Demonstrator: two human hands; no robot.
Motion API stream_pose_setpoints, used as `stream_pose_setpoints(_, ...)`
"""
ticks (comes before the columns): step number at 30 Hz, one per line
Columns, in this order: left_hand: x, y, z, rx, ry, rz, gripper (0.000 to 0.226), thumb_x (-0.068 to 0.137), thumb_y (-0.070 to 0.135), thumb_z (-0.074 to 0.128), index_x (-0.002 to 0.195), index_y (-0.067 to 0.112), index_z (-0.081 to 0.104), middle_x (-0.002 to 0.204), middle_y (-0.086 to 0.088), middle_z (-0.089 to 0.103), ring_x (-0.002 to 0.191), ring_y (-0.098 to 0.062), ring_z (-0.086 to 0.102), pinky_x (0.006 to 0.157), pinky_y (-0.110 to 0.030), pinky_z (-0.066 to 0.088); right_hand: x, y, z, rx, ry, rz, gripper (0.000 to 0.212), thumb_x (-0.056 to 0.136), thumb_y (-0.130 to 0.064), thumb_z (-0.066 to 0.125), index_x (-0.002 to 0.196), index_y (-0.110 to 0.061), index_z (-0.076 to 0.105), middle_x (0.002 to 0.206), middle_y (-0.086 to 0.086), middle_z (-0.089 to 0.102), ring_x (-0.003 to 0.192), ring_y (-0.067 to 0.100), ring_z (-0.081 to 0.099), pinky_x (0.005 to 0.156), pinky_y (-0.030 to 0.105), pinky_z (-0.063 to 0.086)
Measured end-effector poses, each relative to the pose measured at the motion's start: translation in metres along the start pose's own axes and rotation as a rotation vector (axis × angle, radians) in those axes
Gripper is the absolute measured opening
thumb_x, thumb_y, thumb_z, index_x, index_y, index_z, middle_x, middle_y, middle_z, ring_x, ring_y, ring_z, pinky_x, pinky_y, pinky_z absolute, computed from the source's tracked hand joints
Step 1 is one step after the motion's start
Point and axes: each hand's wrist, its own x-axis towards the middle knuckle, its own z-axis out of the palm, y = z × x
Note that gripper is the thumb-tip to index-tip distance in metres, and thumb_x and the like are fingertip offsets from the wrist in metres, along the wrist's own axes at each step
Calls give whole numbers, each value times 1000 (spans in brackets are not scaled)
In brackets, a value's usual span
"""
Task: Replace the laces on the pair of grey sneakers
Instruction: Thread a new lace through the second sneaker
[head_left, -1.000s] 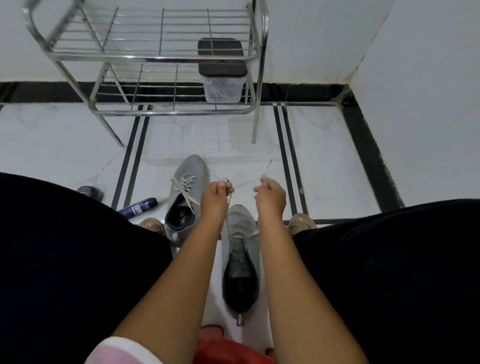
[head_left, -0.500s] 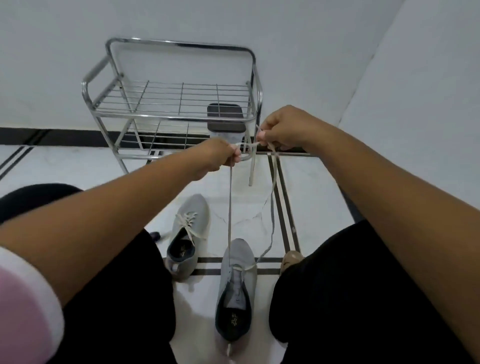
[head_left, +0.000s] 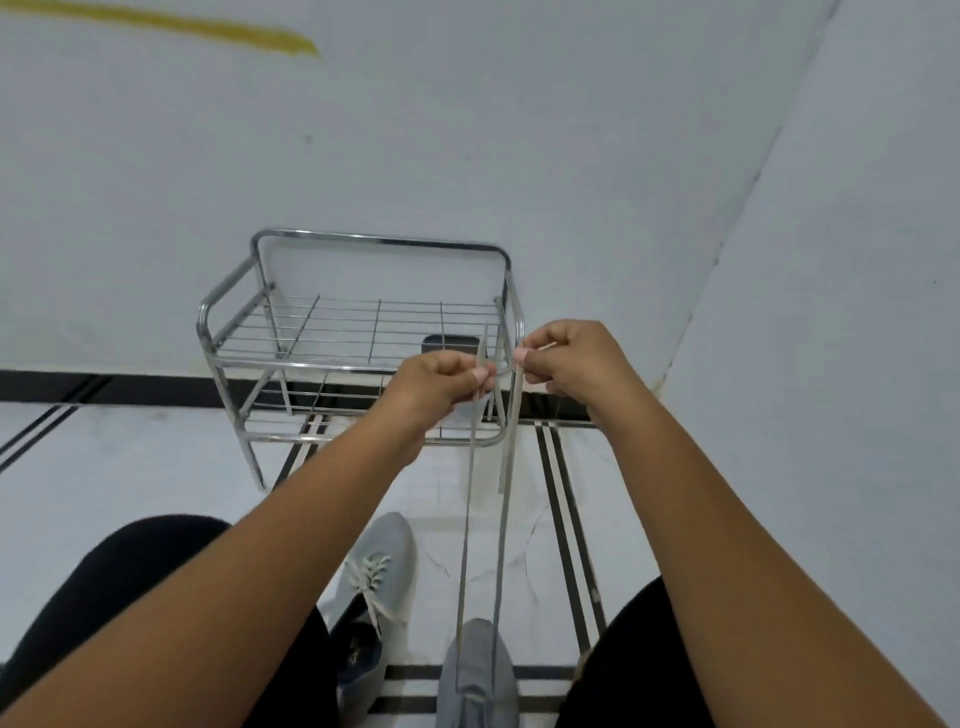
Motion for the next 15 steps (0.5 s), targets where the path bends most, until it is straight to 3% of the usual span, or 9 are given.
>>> stream_pose_setpoints(2,-1,2,1,-1,15,34,16,91,11,61,104,8,70,86,-2,71,62,7,63,56,-6,43,-1,-3,-1,17,-12,-17,8,83,-17,73,79,-21,67,85,7,73,83,22,71,81,34,54)
stream_pose_setpoints(4,-3,4,2,20,23,52,16,90,14,64,103,10,72,85,1,72,63,9,63,59,-6,42,-4,-5,-3,39,-37,-24,7,83,-15,74,83,-19,68,83,5,71,78,18,68,81,33,54)
stream_pose_setpoints(7,-5,6,4,24,20,60,16,89,17,66,102,10,73,79,6,71,61,10,61,68,-16,41,-8,-8,-7,77,-70,-24,7,83,-15,74,85,-16,68,78,1,69,71,12,65,68,23,54)
stream_pose_setpoints(10,-7,7,8,1,9,67,18,89,16,66,102,7,72,68,13,67,54,11,57,63,-11,41,-11,-11,-12,122,-83,-20,7,84,-14,74,87,-13,68,80,3,70,68,9,67,56,13,50)
stream_pose_setpoints(15,-7,8,14,-23,-29,63,15,87,16,67,99,9,74,79,6,71,66,6,60,68,-15,40,-15,-11,-17,114,-76,-71,7,83,-15,75,87,-14,69,82,6,71,71,13,65,75,28,54)
